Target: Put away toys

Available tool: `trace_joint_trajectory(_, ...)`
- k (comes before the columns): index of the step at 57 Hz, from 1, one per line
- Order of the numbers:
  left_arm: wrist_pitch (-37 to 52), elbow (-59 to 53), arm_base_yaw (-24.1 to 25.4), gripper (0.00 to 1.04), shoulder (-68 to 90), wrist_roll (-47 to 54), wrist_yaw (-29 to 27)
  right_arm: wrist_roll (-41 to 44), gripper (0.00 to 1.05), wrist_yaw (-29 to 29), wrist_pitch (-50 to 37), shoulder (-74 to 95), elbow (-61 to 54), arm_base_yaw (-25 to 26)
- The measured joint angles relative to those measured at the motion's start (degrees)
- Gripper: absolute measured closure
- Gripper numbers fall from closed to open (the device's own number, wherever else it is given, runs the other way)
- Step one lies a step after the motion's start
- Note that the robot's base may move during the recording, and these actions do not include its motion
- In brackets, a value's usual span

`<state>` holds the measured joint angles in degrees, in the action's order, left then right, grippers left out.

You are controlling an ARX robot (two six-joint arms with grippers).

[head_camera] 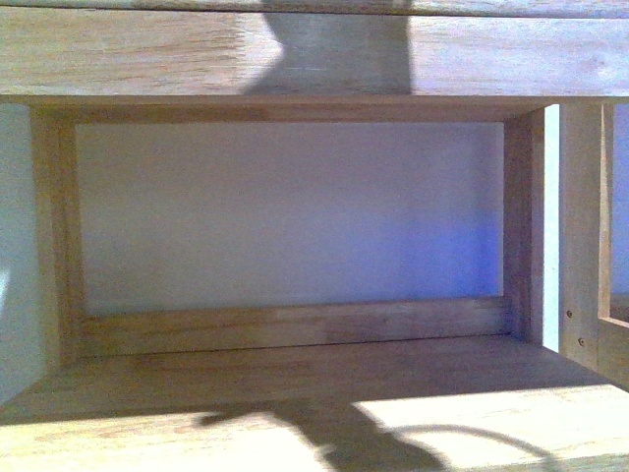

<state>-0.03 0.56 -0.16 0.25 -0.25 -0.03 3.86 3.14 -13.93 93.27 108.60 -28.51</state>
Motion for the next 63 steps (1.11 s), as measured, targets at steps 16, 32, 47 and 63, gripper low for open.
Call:
trace_joint_trajectory(16,0.0,0.0,0.02,0.06,0.0,0.0,0.0,-0.17,0.99,1.79,1.92,7.52,8.5,-3.26)
trace_joint_trajectory(32,0.0,0.0,0.0,0.06,0.0,0.0,0.0,-0.17,0.99,2.86,5.81,15.76,20.41,-8.22)
trace_joint_trajectory(47,0.0,0.0,0.02,0.06,0.0,0.0,0.0,-0.39,0.99,3.06,9.92,23.12,31.74,-10.54)
trace_joint_trajectory(63,0.0,0.0,0.0,0.06,0.0,0.0,0.0,-1.73,0.99,2.6,19.47,35.47,51.32,-11.41)
